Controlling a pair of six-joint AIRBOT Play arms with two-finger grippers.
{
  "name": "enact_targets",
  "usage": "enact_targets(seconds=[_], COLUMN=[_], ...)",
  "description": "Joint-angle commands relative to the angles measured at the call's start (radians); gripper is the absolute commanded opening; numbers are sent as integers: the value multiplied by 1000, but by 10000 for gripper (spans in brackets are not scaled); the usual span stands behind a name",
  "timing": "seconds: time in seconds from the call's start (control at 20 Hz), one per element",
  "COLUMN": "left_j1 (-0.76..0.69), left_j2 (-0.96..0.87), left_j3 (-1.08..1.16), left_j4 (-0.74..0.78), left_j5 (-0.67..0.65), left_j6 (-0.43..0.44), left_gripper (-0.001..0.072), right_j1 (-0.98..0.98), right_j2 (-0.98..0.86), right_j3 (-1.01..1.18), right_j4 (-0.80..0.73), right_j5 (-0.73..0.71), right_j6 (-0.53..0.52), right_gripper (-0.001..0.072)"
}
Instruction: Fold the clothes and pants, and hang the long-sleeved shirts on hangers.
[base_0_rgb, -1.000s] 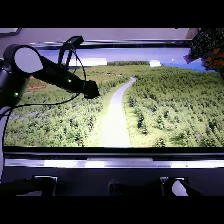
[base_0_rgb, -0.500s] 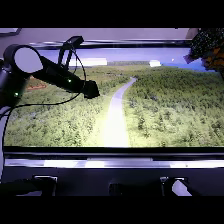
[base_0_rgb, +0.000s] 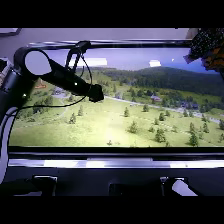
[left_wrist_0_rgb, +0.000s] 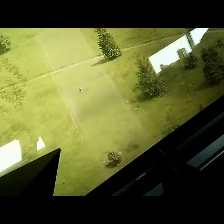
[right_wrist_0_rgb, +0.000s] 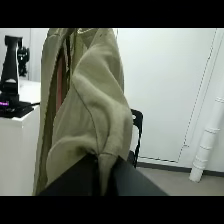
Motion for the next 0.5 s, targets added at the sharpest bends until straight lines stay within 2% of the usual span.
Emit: enact_targets(seconds=[0.0,0.35,0.45], left_j1=[-21,-24,-24], left_j2=[-6,-6,-6], left_j3=[0,0,0], left_j4=[-1,-1,-1], left_j5=[0,0,0], left_j6=[1,-38,-38], left_gripper=[681,681,681], right_j1=[-5,-5,-5], right_j2=[-25,-21,-12], right_j3=[5,5,5], right_j4=[25,33,32], right_j5=[1,-19,-26], right_j6=[-23,-34,-34], right_gripper=[36,46,194])
